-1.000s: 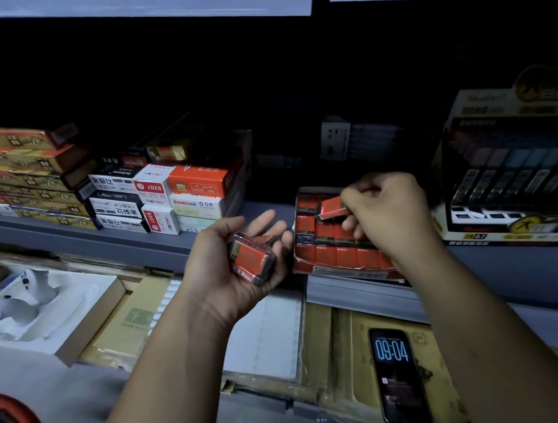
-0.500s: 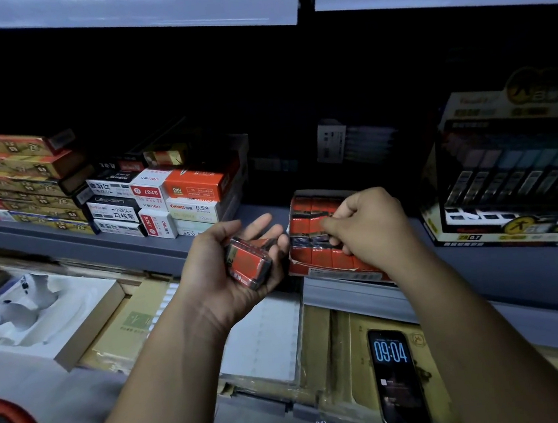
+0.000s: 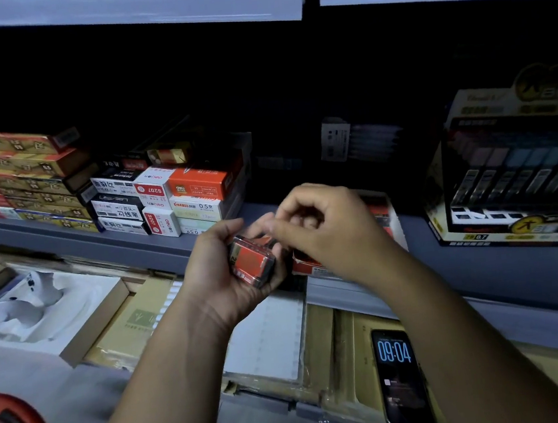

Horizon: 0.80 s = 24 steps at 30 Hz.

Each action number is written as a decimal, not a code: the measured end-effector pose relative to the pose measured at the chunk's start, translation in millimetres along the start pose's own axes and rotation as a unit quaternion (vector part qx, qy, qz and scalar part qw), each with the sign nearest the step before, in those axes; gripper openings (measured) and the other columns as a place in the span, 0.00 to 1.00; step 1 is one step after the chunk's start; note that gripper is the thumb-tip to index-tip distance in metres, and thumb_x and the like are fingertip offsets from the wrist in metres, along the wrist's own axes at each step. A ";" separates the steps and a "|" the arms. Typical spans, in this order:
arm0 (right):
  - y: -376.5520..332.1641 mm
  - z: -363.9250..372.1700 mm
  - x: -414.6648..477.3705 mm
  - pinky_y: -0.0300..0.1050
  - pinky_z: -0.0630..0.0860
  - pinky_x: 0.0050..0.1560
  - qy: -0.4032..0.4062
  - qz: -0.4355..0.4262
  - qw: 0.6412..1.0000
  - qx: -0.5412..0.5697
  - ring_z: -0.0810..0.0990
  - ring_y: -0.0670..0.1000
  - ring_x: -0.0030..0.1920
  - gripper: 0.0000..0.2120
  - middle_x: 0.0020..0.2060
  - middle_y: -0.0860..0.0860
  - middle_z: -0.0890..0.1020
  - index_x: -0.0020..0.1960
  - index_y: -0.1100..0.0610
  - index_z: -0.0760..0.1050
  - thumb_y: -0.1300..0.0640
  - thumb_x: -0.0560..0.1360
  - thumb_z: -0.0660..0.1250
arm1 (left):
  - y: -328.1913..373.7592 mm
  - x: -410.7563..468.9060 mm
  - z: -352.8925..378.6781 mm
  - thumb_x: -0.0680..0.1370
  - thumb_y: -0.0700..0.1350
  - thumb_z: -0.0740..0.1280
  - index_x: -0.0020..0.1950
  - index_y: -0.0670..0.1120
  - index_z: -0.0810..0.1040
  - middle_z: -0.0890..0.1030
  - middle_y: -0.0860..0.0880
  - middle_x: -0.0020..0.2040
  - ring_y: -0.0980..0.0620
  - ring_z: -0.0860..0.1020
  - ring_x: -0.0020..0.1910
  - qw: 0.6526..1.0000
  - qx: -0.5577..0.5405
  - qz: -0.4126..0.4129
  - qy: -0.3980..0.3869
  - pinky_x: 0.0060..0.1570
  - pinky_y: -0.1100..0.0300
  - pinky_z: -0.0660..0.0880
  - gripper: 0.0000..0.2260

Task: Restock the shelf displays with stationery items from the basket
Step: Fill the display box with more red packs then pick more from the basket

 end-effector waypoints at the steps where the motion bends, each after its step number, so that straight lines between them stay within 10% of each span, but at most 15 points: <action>1: -3.7 7.3 -1.0 0.34 0.70 0.33 -0.024 -0.011 1.000 0.013 0.72 0.40 0.31 0.09 0.40 0.50 0.80 0.40 0.53 0.80 0.50 0.71 0.78 | 0.2 0.3 -0.3 0.81 0.49 0.58 0.54 0.37 0.84 0.85 0.40 0.49 0.46 0.84 0.37 1.000 0.008 0.002 0.000 0.35 0.58 0.80 0.20; 10: -1.2 30.0 -2.8 0.45 0.79 0.40 -0.092 -0.001 0.996 -0.018 0.76 0.44 0.35 0.16 0.41 0.49 0.80 0.49 0.52 0.80 0.55 0.66 0.82 | 0.9 -0.8 1.7 0.81 0.49 0.59 0.41 0.37 0.83 0.84 0.42 0.43 0.47 0.83 0.35 1.000 0.022 0.010 0.007 0.39 0.55 0.81 0.20; 15: -2.2 22.8 -3.6 0.30 0.70 0.32 -0.068 0.025 0.997 0.032 0.74 0.38 0.27 0.09 0.42 0.53 0.85 0.47 0.58 0.83 0.60 0.69 0.80 | 1.2 -3.2 2.8 0.81 0.49 0.58 0.37 0.38 0.87 0.86 0.42 0.44 0.49 0.83 0.41 0.999 0.033 0.017 0.017 0.42 0.57 0.80 0.24; 20: -1.7 19.7 -5.4 0.28 0.66 0.28 -0.063 0.033 0.996 0.046 0.71 0.39 0.23 0.06 0.46 0.56 0.86 0.44 0.60 0.82 0.61 0.71 0.78 | 0.3 -5.0 1.8 0.81 0.49 0.59 0.43 0.36 0.86 0.85 0.39 0.43 0.47 0.83 0.40 0.999 0.036 0.020 0.026 0.48 0.55 0.79 0.22; 24: 3.0 18.4 -6.9 0.37 0.73 0.30 -0.050 0.064 0.991 0.108 0.75 0.41 0.23 0.06 0.26 0.46 0.80 0.48 0.62 0.79 0.61 0.75 0.75 | -0.2 -5.5 2.0 0.79 0.47 0.62 0.59 0.38 0.81 0.85 0.40 0.53 0.46 0.83 0.45 0.999 0.009 0.015 0.035 0.43 0.51 0.82 0.16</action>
Point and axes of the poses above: each hand's wrist, its own x-axis towards the middle knuckle, its own z-axis out of the palm, y = z × x, the point moved 8 cm from there along x, towards the middle knuckle
